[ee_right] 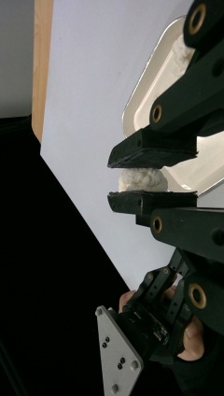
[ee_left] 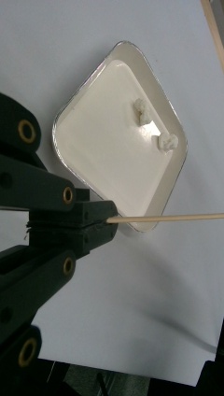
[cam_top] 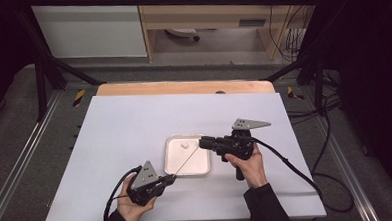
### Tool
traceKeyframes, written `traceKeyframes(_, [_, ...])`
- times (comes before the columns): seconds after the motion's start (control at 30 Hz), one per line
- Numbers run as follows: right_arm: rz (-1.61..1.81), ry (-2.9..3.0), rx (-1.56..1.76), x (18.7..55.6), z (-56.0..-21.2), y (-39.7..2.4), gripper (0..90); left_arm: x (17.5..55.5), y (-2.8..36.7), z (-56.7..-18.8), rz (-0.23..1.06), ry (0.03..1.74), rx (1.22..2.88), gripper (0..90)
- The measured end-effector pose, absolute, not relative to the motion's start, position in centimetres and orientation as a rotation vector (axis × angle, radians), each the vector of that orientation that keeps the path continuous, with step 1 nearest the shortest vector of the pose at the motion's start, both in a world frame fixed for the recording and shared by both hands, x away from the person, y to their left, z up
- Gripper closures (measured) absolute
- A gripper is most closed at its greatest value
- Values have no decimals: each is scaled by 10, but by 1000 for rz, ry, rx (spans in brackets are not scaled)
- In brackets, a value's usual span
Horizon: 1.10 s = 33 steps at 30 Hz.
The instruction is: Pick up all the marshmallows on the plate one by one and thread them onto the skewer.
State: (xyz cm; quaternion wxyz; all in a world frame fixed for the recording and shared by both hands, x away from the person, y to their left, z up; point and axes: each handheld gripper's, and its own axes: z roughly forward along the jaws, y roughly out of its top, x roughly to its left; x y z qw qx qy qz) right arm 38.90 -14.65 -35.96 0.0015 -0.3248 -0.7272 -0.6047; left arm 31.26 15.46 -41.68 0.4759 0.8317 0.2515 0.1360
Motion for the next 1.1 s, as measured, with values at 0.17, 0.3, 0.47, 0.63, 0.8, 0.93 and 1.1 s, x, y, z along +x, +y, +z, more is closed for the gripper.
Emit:
traceKeyframes(0.17, [-1906,-2289,-1028,389,-359,-147,778,314,155,-418,332,630,2044,888])
traceKeyframes(0.3, [-1931,-2273,-1036,389,-356,-150,782,314,155,-419,332,631,2043,888])
traceKeyframes(0.47, [-1920,-2275,-1023,389,-357,-149,781,313,155,-417,335,617,2041,888])
traceKeyframes(0.63, [-1908,-2268,-1008,389,-360,-147,782,313,156,-418,340,621,2046,888])
traceKeyframes(0.8, [-1910,-2251,-999,388,-360,-146,787,313,155,-418,338,619,2052,888])
traceKeyframes(0.93, [-1913,-2239,-976,387,-361,-144,792,314,154,-419,339,628,2064,888])
traceKeyframes(1.1, [-1916,-2248,-971,385,-365,-140,797,314,154,-421,336,644,2065,888])
